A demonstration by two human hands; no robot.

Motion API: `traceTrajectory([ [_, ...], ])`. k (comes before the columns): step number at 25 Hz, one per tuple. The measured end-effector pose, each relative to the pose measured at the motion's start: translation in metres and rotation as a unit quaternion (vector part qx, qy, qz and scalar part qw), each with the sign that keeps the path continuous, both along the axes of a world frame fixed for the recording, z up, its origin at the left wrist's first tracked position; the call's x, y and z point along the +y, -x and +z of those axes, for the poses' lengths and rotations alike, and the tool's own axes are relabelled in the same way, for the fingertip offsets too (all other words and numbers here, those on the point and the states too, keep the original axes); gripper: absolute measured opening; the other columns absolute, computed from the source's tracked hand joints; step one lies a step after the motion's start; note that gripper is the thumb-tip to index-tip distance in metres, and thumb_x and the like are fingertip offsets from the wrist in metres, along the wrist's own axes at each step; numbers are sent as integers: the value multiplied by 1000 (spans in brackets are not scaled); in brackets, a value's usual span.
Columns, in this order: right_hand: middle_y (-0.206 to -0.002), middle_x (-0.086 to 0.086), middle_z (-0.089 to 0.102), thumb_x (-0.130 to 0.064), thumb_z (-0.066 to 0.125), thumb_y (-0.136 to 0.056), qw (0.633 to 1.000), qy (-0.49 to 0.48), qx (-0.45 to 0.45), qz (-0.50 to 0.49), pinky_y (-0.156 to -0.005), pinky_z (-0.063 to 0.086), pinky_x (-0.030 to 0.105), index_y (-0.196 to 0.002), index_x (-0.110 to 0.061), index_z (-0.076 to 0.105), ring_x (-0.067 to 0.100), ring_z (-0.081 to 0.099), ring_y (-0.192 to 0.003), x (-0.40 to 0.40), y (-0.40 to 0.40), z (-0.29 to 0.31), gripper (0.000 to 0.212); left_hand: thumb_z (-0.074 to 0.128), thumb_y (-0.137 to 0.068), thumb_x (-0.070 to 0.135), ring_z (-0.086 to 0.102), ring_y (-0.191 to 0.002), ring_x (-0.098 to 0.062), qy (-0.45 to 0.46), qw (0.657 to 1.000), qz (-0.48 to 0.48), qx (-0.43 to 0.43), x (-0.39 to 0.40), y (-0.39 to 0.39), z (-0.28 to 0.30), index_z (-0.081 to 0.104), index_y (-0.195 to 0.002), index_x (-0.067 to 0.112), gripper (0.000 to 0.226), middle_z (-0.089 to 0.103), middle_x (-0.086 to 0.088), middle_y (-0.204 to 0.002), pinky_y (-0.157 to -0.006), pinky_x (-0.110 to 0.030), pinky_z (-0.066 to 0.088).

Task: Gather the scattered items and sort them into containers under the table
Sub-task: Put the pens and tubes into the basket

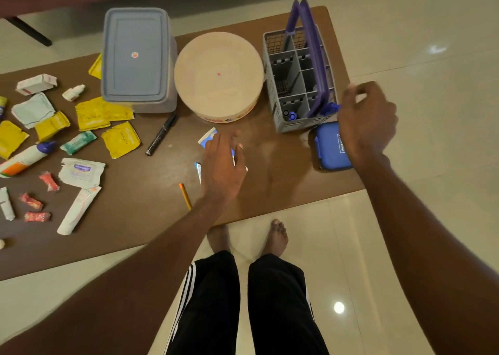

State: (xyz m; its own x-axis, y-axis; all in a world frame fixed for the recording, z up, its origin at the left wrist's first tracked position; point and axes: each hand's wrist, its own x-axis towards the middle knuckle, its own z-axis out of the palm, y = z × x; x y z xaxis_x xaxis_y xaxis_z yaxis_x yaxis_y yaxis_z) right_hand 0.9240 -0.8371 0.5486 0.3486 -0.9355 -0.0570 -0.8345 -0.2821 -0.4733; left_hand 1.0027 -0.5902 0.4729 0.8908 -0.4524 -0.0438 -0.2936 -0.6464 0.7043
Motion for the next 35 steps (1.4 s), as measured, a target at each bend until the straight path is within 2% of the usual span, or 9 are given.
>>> traceTrajectory([
  [3, -79, -3, 64, -42, 41, -106, 984, 67, -119, -110, -65, 39, 22, -111, -17, 64, 12, 51, -66, 35, 2, 6, 35, 51, -99, 22, 54, -104, -27, -50, 998, 28, -9, 35, 4, -6, 59, -117, 14, 21, 63, -4, -115, -84, -45, 50],
  [7, -70, -10, 58, -34, 50, -106, 970, 52, -238, 17, -55, 37, 17, -101, -13, 65, 8, 50, -59, 117, -4, -3, 27, 58, -97, 21, 53, -102, -26, -154, 981, 118, 5, 78, 11, -15, 57, -121, 17, 25, 58, -5, -114, -81, -43, 51],
  [10, -70, -10, 62, -38, 54, -101, 978, -65, -133, 146, -59, 49, 35, -97, -21, 67, 17, 60, -64, 176, -14, -39, 22, 61, -95, 18, 53, -101, -29, -168, 966, 192, 33, 105, 22, -22, 57, -119, 12, 25, 55, -10, -115, -84, -38, 44],
  [14, -97, 5, 71, -32, 56, -97, 941, -187, 84, 267, -68, 50, 36, -102, -22, 64, 34, 67, -89, 230, -24, -76, 14, 59, -95, 20, 57, -99, -32, -145, 959, 229, 86, 123, 30, -38, 55, -118, 11, 25, 53, -11, -116, -83, -49, 52],
  [17, -116, 8, 66, -35, 62, -97, 918, -204, 166, 298, -79, 53, 41, -122, -18, 57, 36, 67, -104, 254, -30, -92, 30, 63, -94, 19, 57, -102, -30, -141, 956, 231, 114, 126, 27, -39, 53, -118, 9, 27, 53, -11, -118, -86, -48, 52],
  [21, -131, 9, 56, -29, 69, -95, 910, -185, 232, 288, -82, 52, 40, -137, -14, 45, 35, 65, -113, 271, -38, -104, 51, 69, -94, 21, 60, -104, -29, -172, 939, 222, 200, 132, 20, -47, 51, -115, 8, 30, 55, -11, -119, -88, -42, 52],
  [27, -122, 15, 62, -19, 66, -94, 920, -211, 230, 237, -83, 51, 42, -129, -12, 46, 40, 64, -111, 276, -34, -108, 41, 56, -99, 15, 53, -86, -21, -189, 939, 190, 217, 145, 17, -50, 55, -108, 9, 11, 56, -8, -111, -73, -32, 42],
  [32, -92, 4, 69, -20, 68, -84, 949, -289, 100, 79, -78, 48, 34, -99, -16, 69, 30, 65, -87, 271, -30, -94, 15, 54, -103, 19, 64, -73, -19, -31, 956, 212, 198, 133, 10, -38, 56, -104, 20, 3, 65, 2, -84, -65, -41, 56],
  [35, -81, -1, 70, -17, 62, -88, 955, -296, -12, -14, -79, 56, 37, -95, -16, 74, 25, 66, -80, 263, -25, -76, 15, 55, -104, 18, 64, -76, -14, 52, 955, 216, 197, 106, 6, -21, 65, -109, 19, 11, 68, 4, -86, -66, -28, 57],
])
